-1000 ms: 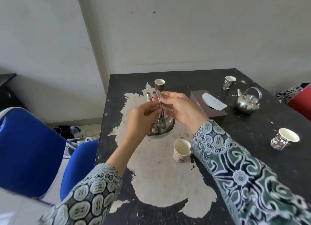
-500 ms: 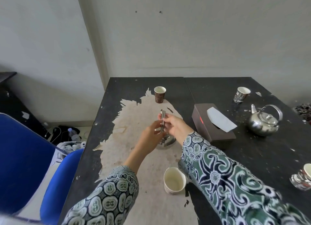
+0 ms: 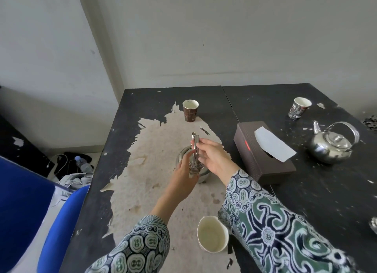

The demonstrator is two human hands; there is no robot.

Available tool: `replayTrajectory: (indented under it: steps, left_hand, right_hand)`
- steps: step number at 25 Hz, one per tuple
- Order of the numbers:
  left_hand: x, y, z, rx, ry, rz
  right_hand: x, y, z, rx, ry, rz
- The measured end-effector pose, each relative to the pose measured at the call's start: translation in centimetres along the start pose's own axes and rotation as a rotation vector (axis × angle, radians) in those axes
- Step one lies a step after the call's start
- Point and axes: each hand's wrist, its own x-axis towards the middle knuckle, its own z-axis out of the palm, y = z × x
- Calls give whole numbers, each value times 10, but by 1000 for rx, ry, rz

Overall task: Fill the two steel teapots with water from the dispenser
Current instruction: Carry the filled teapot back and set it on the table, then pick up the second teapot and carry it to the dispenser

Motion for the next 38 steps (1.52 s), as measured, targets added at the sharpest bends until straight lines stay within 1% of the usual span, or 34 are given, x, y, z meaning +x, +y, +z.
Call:
replayTrajectory:
  steps: [1, 3, 5, 6, 8, 11, 13, 16, 18, 20, 22, 26, 32, 34, 38]
  left_hand:
    - [0, -4, 3, 16, -6, 19]
    - [-2, -11, 8, 128, -41, 78]
    - [-5, -13, 12, 253, -100, 136]
    - [-6, -15, 13, 276, -118, 140]
    - [-3, -19, 14, 289, -137, 107]
    - [5, -20, 7, 317, -236, -2]
    - [8, -11, 0, 302, -273, -63]
    - [3, 8, -14, 299, -304, -87]
    - [-5, 18, -24, 325, -301, -72]
    - [-15, 30, -33, 338, -263, -75]
    - [-23, 45, -40, 341, -189, -76]
    - [-48, 91, -41, 276, 14, -37]
    - [-95, 149, -8, 174, 245, 33]
    - [-119, 162, 9, 145, 295, 65]
    - [-145, 178, 33, 177, 326, 113]
  right_hand:
    - [-2, 5, -3, -142, 14, -64]
    - [-1, 25, -14, -543, 31, -279]
    - [4, 47, -33, -851, -47, -514]
    - [9, 55, -42, -952, -103, -584]
    - [19, 59, -54, -1135, -195, -600]
    - [25, 53, -59, -1385, -219, -588]
    - [21, 44, -57, -1470, -232, -561]
    - [6, 30, -55, -1497, -246, -492]
    - [-5, 22, -59, -1417, -254, -419]
    - [-22, 10, -68, -1341, -246, -348]
    - [-41, -3, -77, -1323, -261, -308]
    - [-88, -29, -98, -1313, -332, -356]
    - [-151, -51, -151, -1343, -377, -460]
    - [-173, -54, -168, -1355, -378, -488]
    - [-205, -52, -196, -1353, -369, -509]
